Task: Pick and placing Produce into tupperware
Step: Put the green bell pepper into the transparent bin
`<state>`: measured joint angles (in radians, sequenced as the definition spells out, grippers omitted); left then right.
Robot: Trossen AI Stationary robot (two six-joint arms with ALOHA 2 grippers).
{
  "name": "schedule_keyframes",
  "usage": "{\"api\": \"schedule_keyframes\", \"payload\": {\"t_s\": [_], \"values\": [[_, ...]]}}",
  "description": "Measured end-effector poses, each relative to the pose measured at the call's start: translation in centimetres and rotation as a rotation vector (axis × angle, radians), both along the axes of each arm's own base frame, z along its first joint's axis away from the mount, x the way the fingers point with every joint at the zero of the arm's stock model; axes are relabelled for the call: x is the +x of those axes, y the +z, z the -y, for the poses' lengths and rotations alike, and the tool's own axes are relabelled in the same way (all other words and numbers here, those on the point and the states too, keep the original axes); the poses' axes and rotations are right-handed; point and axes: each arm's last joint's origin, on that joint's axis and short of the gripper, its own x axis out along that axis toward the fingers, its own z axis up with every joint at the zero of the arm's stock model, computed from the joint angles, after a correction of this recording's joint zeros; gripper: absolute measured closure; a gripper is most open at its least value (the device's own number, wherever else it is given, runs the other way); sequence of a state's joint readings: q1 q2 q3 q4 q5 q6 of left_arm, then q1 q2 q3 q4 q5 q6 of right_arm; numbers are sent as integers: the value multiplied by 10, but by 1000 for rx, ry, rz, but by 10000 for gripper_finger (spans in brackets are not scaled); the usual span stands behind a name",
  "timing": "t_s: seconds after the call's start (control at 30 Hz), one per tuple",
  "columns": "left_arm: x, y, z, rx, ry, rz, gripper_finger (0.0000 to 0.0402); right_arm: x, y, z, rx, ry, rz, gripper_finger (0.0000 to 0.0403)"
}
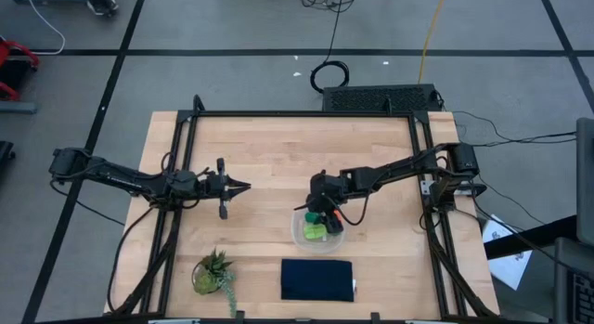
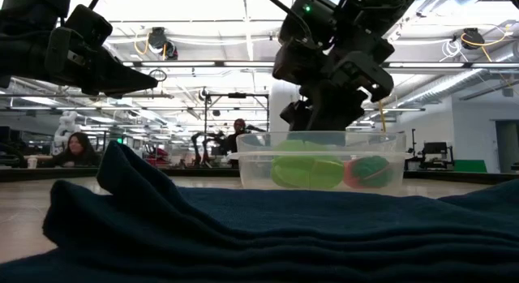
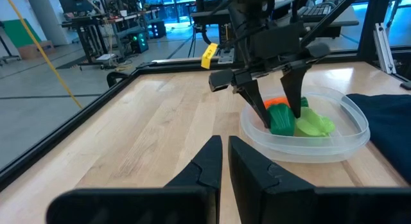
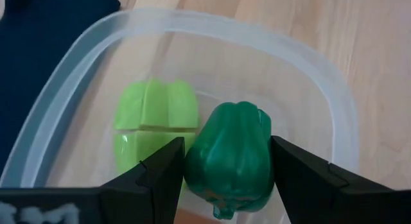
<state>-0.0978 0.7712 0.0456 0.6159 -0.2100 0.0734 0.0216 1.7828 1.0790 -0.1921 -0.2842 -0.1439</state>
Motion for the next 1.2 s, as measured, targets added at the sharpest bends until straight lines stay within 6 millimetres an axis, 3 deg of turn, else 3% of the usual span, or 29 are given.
{"api": "schedule_keyframes", "payload": {"t_s": [0.83, 1.2], "values": [[0, -1, 0, 1, 0, -7, 371, -3, -6, 1, -6, -31, 8, 195], [0, -1, 0, 1, 0, -7, 371, -4, -7, 1, 6, -50, -20, 155]]}}
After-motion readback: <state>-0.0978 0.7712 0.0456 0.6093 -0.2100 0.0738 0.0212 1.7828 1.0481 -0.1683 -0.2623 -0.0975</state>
